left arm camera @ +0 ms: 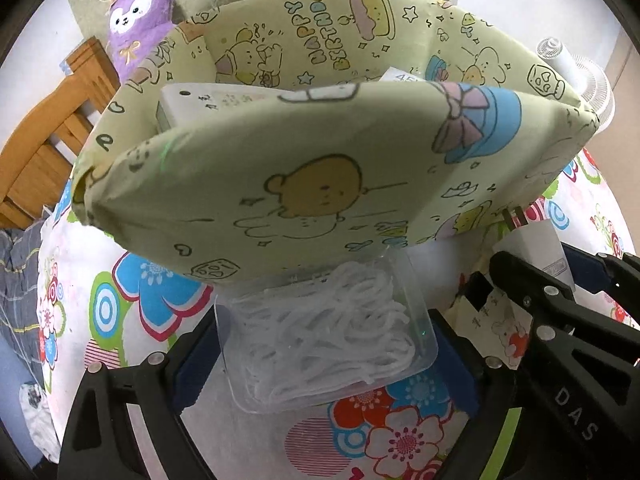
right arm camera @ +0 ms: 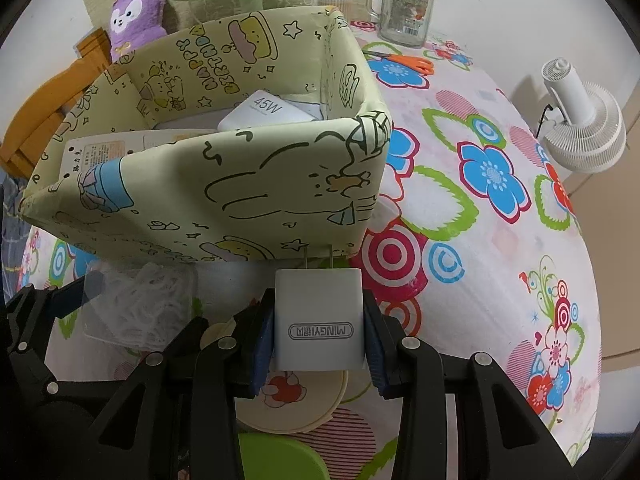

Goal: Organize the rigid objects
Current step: 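Grasp the clear plastic cable box with the left tool and lift it, then carry the cable box in the left tool while the right tool carries the MINGYI charger to the box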

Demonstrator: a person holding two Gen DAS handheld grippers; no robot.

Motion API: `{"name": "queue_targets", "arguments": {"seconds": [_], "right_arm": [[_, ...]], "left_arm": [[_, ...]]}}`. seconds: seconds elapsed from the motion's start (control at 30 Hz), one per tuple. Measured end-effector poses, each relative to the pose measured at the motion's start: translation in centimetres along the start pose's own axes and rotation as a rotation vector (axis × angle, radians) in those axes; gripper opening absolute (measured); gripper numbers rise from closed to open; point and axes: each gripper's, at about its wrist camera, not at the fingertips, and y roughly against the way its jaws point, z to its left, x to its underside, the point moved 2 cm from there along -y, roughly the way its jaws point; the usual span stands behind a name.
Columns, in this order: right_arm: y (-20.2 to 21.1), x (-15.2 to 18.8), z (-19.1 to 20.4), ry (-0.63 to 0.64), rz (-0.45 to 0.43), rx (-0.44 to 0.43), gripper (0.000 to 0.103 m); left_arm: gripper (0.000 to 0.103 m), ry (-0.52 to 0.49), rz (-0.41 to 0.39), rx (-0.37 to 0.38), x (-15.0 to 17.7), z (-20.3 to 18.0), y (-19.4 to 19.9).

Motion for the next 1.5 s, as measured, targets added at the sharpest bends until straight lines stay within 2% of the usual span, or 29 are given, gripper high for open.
{"name": "queue_targets", "arguments": {"seconds": [0.17, 0.3, 0.73, 1.07, 1.5], "right_arm": [[0.1, 0.0, 0.2, -0.007, 0.003, 0.0, 0.043], [0.5, 0.5, 0.7, -0.014, 0.005, -0.012, 0.043], [2.7, 1.5, 1.9, 0.0, -0.026, -0.011, 0.043], [4.8, 2.1, 2.5, 0.002, -0.053, 0.0, 0.043], [8.7, 1.9, 2.4, 0.004, -0.109, 0.015, 0.043]], "left_arm": [[0.095, -0.008, -0.015, -0.008, 1.7, -1.3, 1.4], [0.095, -0.014, -0.021, -0.012, 1.6, -1.8, 2.2], [0.095, -0.003, -0.048, -0.015, 3.6, -1.4, 4.9], [0.095, 0.001, -0.069, -0.027, 3.6, 0.0, 6.3], [0.094, -0.002, -0.123, -0.021, 3.3, 0.0, 9.7]]}}
